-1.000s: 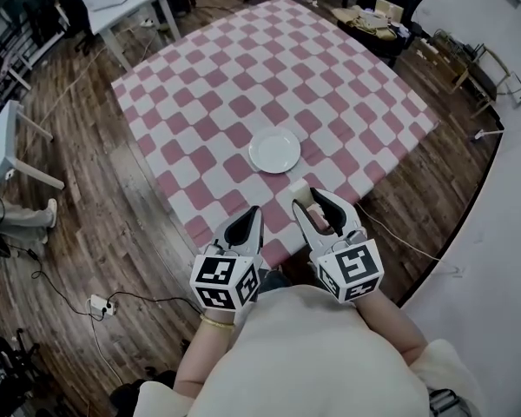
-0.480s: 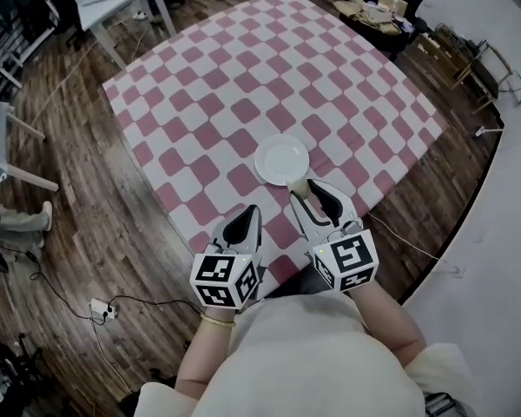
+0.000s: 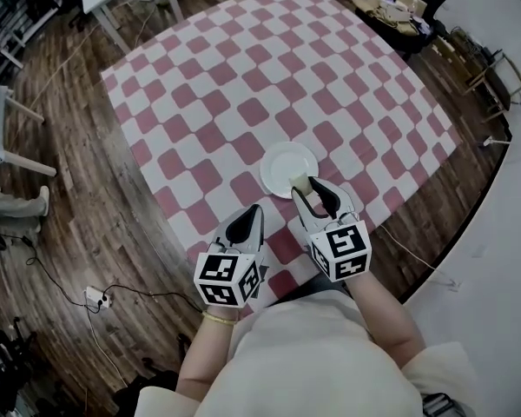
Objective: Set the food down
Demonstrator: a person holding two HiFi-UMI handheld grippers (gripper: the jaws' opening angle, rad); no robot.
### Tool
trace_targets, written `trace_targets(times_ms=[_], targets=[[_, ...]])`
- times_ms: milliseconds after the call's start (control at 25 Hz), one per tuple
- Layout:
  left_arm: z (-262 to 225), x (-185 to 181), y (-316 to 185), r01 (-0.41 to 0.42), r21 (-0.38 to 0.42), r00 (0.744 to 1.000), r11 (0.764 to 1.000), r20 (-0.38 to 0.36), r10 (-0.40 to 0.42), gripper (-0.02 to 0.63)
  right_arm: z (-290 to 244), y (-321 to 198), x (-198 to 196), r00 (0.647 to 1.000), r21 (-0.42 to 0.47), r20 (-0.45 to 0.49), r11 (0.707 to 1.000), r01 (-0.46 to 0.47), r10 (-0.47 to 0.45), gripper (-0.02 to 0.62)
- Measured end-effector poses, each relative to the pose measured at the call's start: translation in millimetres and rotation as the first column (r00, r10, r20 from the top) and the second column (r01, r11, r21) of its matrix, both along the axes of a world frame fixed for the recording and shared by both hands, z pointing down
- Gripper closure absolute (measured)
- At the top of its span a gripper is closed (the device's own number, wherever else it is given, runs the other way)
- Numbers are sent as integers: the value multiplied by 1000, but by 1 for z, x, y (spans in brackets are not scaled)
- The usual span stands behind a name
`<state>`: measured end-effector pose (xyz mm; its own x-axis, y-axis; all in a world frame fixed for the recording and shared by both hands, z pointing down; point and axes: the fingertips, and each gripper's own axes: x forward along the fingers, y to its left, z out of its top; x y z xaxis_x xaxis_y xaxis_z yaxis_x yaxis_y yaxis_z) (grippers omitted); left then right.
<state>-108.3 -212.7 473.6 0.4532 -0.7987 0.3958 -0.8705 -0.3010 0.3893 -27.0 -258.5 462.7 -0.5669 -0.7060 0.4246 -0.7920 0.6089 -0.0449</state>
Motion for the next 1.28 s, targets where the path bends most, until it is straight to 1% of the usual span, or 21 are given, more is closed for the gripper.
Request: trace_targets(times_ms=[240, 440, 760, 1040, 1280], targets=[[18, -4, -21, 36, -33, 999, 999, -6, -37, 603, 32, -29, -4, 998, -58, -50, 998, 37, -40, 445], [31, -1, -33, 34, -52, 999, 998, -2, -34, 603, 59, -48, -7, 994, -106, -84, 993, 57, -66, 445], [48, -2, -45, 47, -82, 999, 996, -5, -48, 603, 97, -63, -10, 987, -180, -126, 980, 80, -104, 445], [55, -6, -50, 59, -103, 998, 993, -10, -60, 603, 112, -70, -15, 983, -218, -140, 972, 90, -122, 443], [58, -6, -51, 56, -109, 998, 992, -15, -58, 603, 118, -72, -15, 982, -230, -152, 970, 75, -112, 443]])
